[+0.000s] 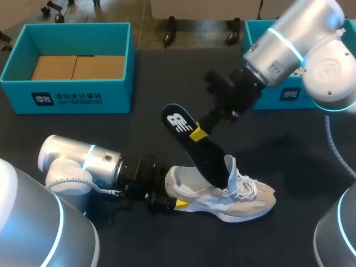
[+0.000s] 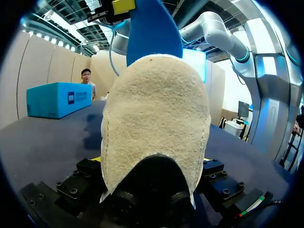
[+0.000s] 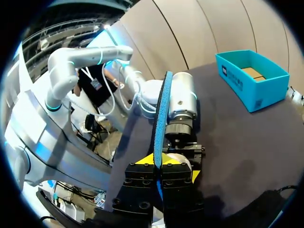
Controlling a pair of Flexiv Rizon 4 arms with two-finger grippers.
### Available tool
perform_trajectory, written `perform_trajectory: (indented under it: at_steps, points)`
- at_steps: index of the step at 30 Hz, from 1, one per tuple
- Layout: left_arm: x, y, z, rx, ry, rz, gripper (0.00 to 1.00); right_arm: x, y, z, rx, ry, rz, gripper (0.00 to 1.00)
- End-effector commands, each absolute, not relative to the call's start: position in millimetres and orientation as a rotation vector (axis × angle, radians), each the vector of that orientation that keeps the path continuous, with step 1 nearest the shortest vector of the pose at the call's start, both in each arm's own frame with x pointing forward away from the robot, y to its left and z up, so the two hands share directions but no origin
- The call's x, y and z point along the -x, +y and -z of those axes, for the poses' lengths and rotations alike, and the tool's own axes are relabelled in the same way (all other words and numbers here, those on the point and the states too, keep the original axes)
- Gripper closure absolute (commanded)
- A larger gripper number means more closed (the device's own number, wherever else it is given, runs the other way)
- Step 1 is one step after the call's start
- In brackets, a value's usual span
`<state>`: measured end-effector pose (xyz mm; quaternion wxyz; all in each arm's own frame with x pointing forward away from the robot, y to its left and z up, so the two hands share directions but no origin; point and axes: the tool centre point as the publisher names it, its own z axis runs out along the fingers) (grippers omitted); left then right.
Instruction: Take the shoe out of the shoebox, open the shoe tongue, remove and reinsert the insole, then place the shoe into the shoebox
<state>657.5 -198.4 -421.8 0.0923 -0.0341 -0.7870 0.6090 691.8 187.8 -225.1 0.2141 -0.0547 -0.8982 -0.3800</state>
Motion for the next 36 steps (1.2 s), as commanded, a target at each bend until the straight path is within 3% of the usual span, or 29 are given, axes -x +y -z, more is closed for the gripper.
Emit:
perform_trajectory:
  at_steps: [1, 5, 18, 32, 36]
  points:
    - [-659.9, -198.0, 424.5, 0.104, -2.337, -1.807, 1.00, -689.3, 187.4, 225.9, 0.154, -2.496, 1.059, 1.00]
    - [-659.9, -198.0, 424.5, 0.104, -2.337, -1.807, 1.00, -696.9, 194.5, 232.5, 0.188, -2.426, 1.152, 1.00]
    - [-659.9, -198.0, 424.5, 0.104, -2.337, -1.807, 1.00, -705.4, 127.9, 132.8, 0.351, -2.391, 1.348, 1.00]
    - [-659.9, -198.0, 424.5, 0.104, -2.337, -1.807, 1.00, -705.4, 127.9, 132.8, 0.351, -2.391, 1.348, 1.00]
    - [-659.9, -198.0, 424.5, 0.104, -2.337, -1.807, 1.00, -700.8, 128.3, 108.0, 0.316, -2.370, 1.446, 1.00]
